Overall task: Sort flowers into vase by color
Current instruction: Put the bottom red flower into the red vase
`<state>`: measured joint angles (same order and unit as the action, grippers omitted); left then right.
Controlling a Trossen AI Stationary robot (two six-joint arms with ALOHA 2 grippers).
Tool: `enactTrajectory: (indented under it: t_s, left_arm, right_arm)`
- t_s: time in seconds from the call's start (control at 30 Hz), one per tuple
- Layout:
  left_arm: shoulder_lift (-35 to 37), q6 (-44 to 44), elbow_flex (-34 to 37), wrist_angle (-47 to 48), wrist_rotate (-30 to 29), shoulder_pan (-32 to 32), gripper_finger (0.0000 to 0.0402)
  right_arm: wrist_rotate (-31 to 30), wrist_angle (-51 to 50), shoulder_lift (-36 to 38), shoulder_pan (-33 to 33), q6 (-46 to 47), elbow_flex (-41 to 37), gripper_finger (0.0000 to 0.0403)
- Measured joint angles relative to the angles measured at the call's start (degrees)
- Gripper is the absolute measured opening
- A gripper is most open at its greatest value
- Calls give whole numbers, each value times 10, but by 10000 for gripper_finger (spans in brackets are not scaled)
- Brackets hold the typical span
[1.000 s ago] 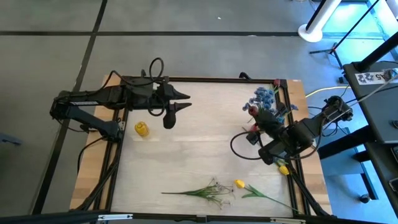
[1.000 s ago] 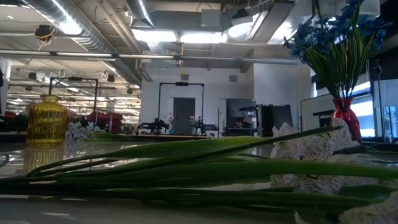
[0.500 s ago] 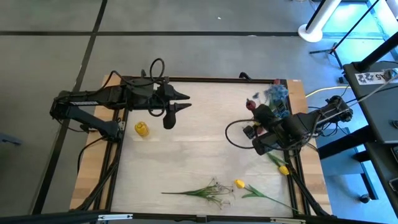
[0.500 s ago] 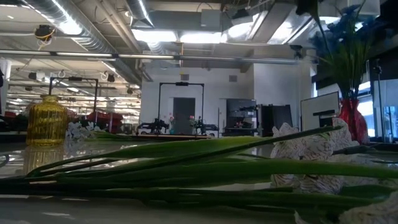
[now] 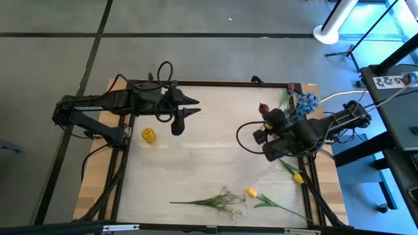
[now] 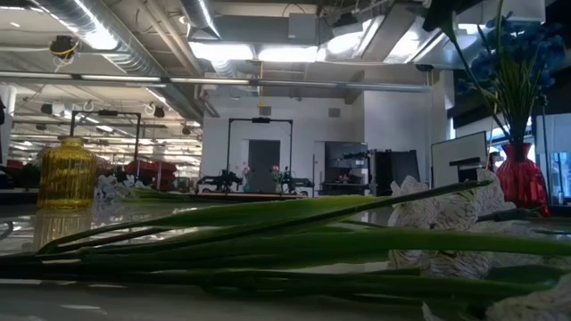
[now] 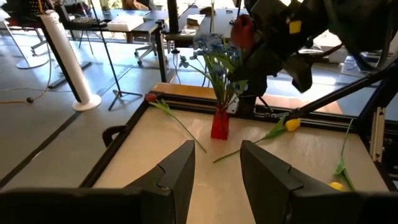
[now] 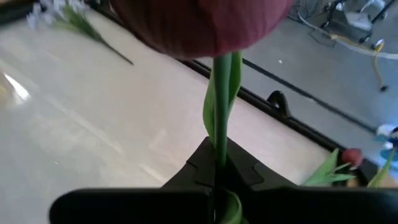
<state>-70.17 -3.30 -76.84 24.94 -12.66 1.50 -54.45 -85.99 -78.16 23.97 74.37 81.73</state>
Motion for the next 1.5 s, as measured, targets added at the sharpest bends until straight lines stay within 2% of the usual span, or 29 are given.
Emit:
enactTrajectory:
  t_s: [0.13, 0.4, 0.67, 0.8, 1.17, 1.3, 1.5]
  left_arm:
    - [0, 5, 0, 1, -4, 0, 125]
    - [0, 5, 0, 3, -4, 0, 125]
    - [0, 5, 0, 3, -4, 0, 125]
    - [0, 5, 0, 3, -4, 0, 125]
    - [0, 5, 0, 3, -4, 0, 125]
    - [0, 9, 0, 3, -4, 0, 125]
    - [1, 22, 0, 9, -5, 0, 125]
  right_arm:
    - [-15, 5, 16, 0, 33, 0, 9]
    - [-1, -20, 38, 1, 35, 0, 10]
    - [3, -4, 60, 0, 35, 0, 10]
    - [33, -39, 60, 0, 41, 1, 10]
    - [106, -41, 57, 0, 64, -57, 13]
    - [112, -40, 57, 0, 64, -63, 46]
    - [123, -40, 57, 0, 64, -52, 142]
